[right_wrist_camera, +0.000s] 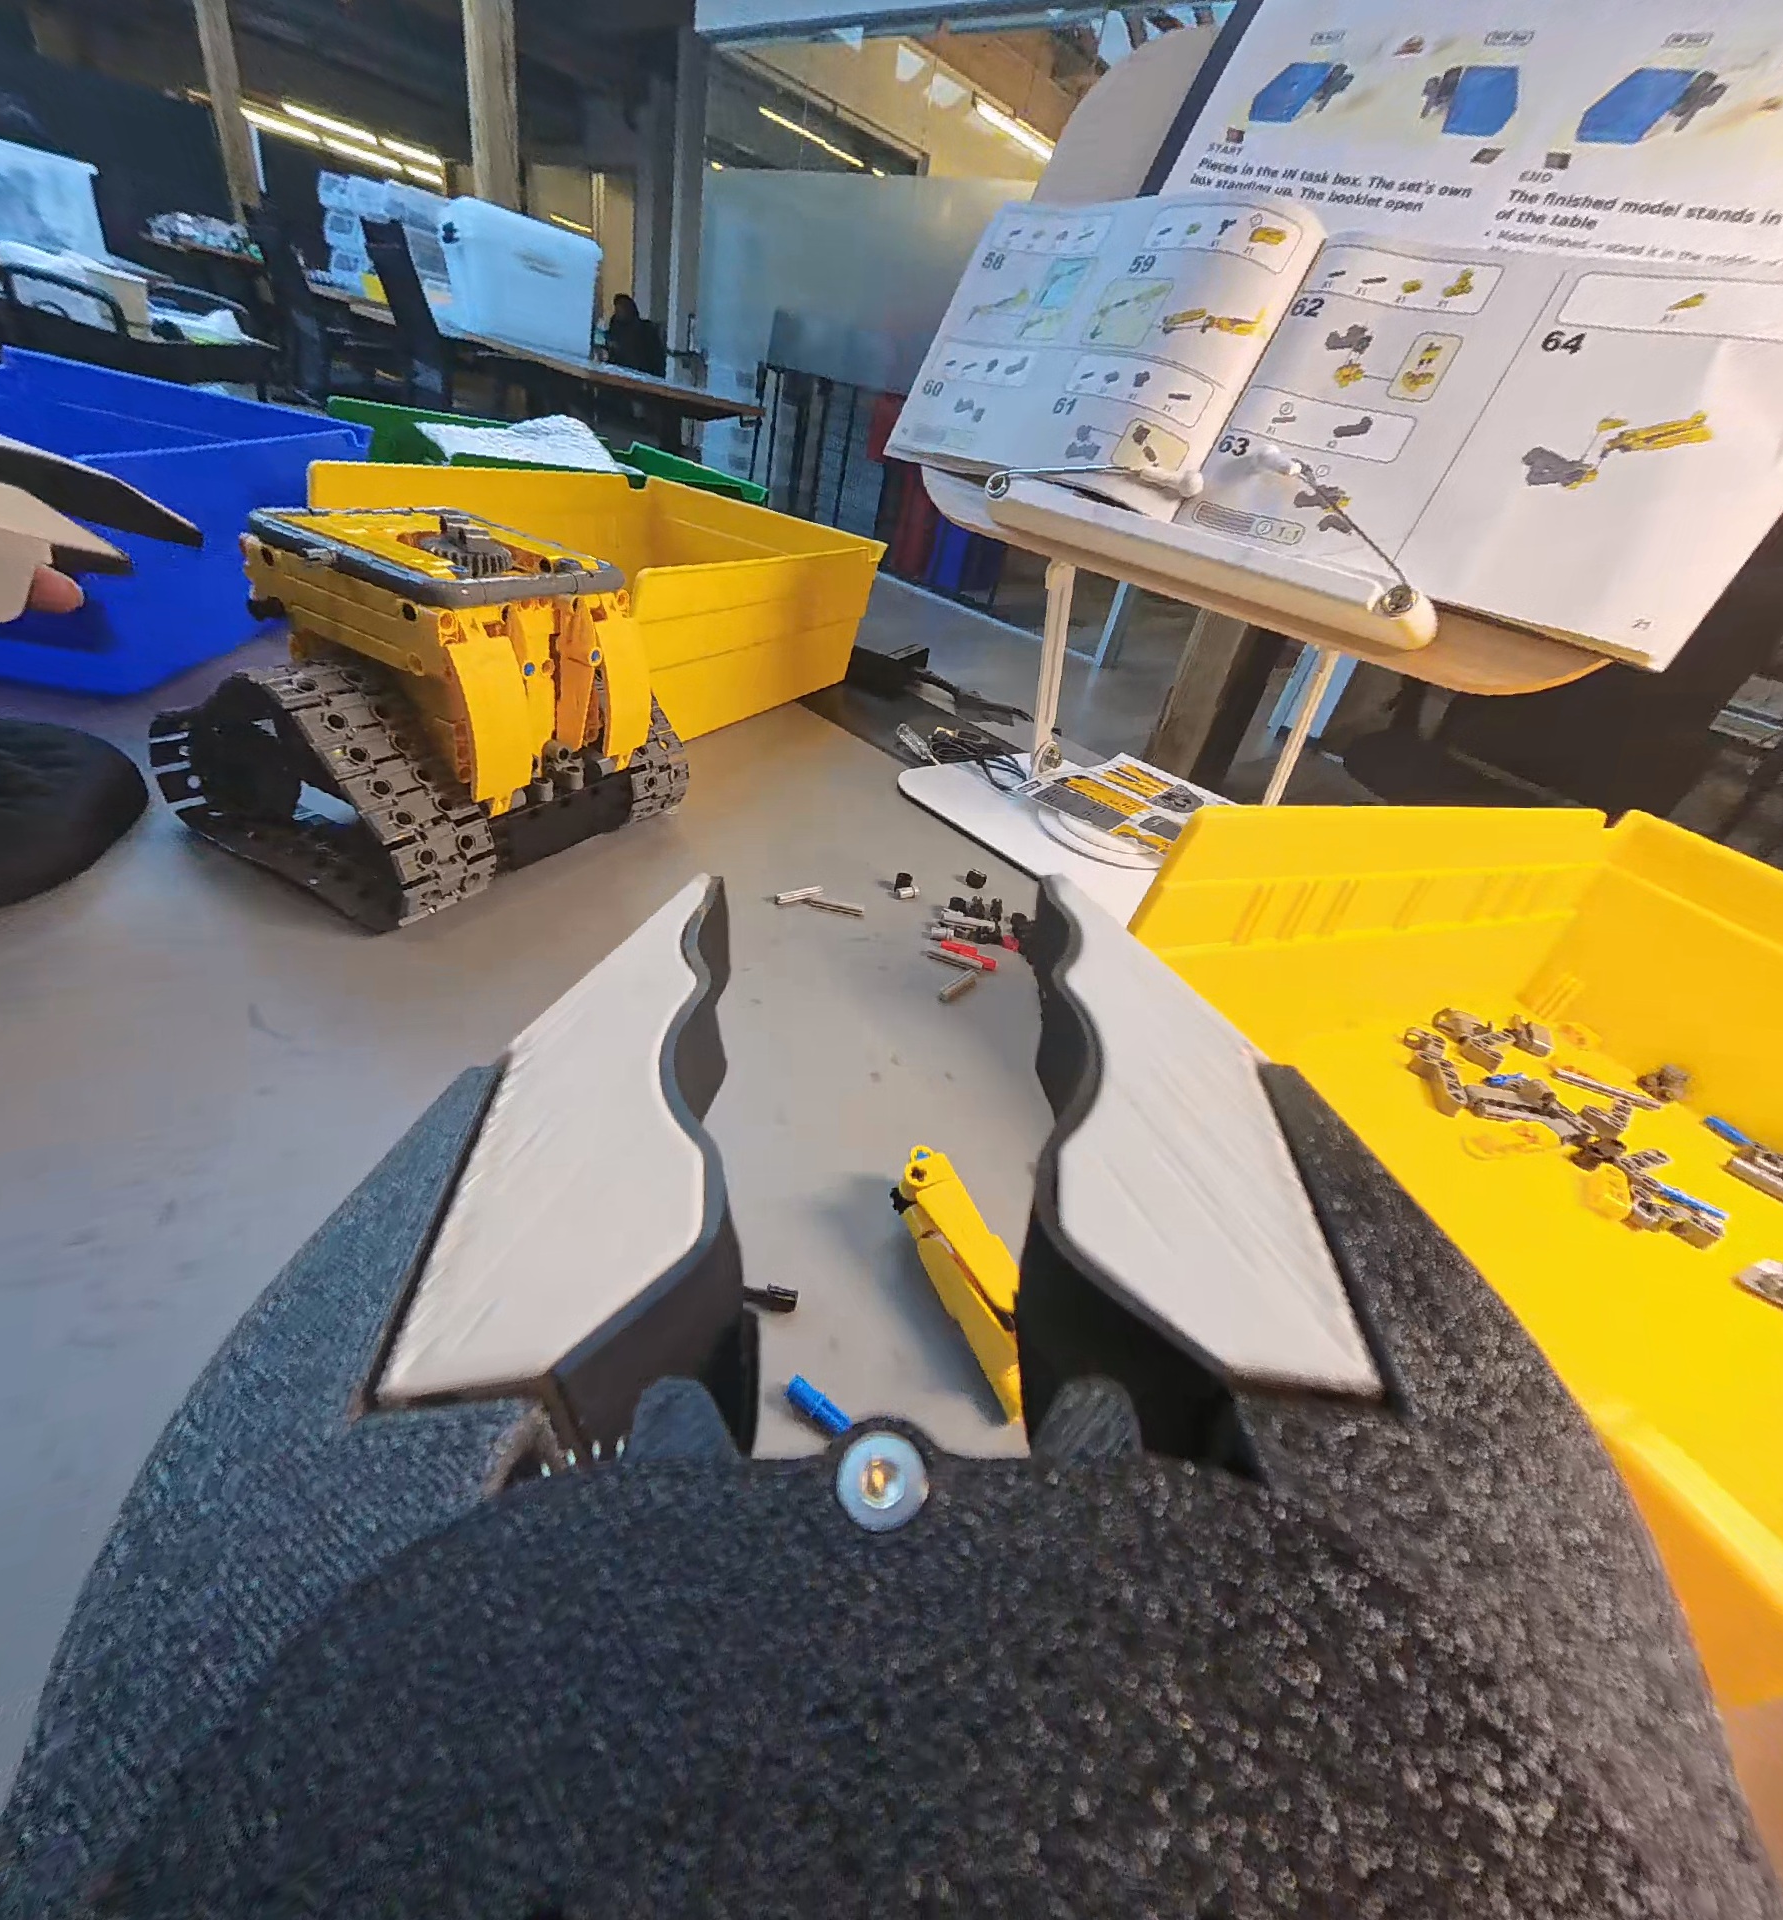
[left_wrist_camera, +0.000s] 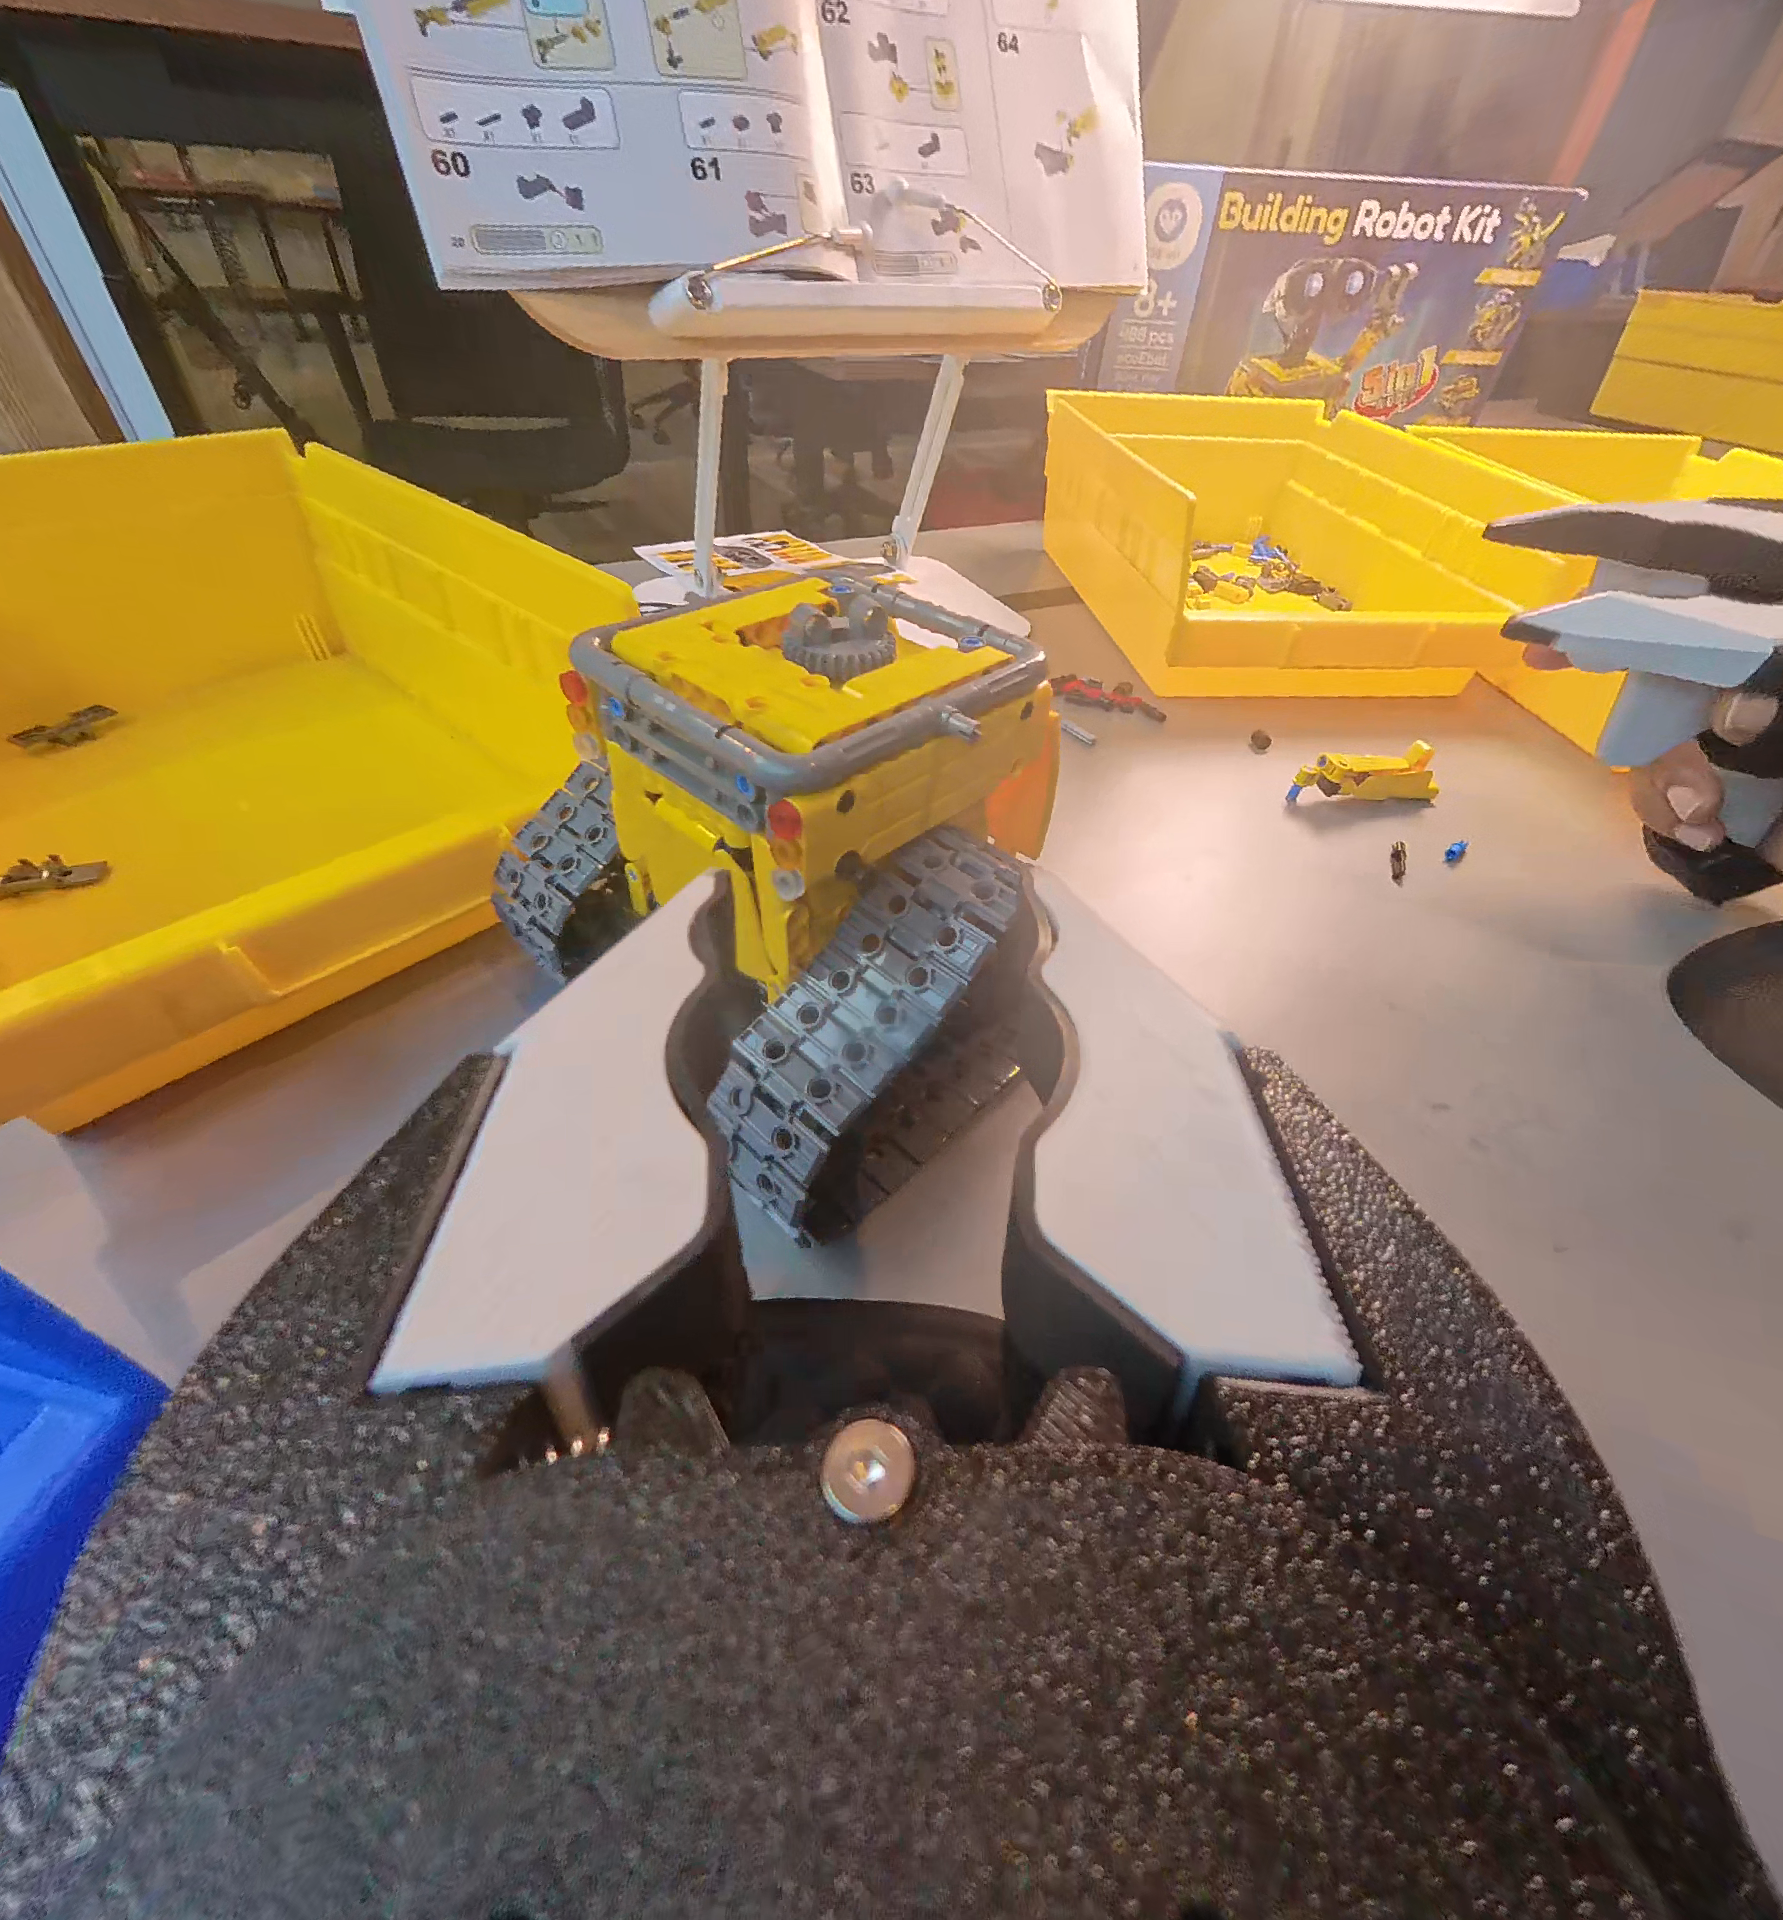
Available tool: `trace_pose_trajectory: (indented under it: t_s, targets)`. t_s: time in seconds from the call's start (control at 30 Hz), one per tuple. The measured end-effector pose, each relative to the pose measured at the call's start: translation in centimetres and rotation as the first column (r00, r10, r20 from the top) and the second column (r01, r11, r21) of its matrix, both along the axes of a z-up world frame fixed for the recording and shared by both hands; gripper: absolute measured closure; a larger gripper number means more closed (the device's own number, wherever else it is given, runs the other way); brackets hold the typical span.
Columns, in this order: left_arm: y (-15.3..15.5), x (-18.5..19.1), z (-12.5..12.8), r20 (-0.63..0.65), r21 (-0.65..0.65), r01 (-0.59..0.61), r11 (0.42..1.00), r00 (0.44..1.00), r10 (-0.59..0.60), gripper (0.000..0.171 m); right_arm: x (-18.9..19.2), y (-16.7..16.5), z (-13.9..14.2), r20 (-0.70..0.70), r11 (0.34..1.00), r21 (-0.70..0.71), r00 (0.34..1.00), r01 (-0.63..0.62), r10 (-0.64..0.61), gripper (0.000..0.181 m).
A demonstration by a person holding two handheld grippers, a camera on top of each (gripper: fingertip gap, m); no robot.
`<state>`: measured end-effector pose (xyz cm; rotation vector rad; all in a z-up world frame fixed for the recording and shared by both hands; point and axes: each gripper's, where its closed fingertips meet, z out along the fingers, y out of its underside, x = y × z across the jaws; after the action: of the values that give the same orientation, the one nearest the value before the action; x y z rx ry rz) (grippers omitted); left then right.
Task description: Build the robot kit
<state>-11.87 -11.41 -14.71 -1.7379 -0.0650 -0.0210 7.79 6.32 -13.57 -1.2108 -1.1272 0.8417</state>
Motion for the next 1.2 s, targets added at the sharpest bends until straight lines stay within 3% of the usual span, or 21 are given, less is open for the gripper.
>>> trace_pose_trajectory:
  t_s: [0.33, 0.63, 0.87, 1.2]
  targets:
    - [0.4, 0.3, -0.8, -0.051, -0.043, -0.007, 0.999, 0.999, 0.005, 0.117, 0.0, 0.1, -0.3, 0.011, 1.0, -0.019, 1.0, 0.016, -0.016, 0.119]
    - [0.2, -0.1, -0.5, -0.023, -0.021, -0.018, 1.0, 1.0, 0.017, 0.117, -0.5, -1.3, 0.0, 0.04, 0.998, 0.065, 0.999, 0.016, -0.019, 0.119]
    - [0.5, 0.2, -0.9, -0.077, -0.048, -0.029, 0.998, 0.997, 0.026, 0.117, 0.5, -1.7, 2.1, -0.048, 0.994, 0.088, 0.997, 0.058, -0.054, 0.119]
    - [0.3, 0.1, -0.7, -0.079, -0.036, -0.033, 0.999, 0.996, 0.03, 0.118, 1.2, -1.4, 3.2, -0.094, 0.99, 0.092, 0.991, 0.104, -0.096, 0.119]
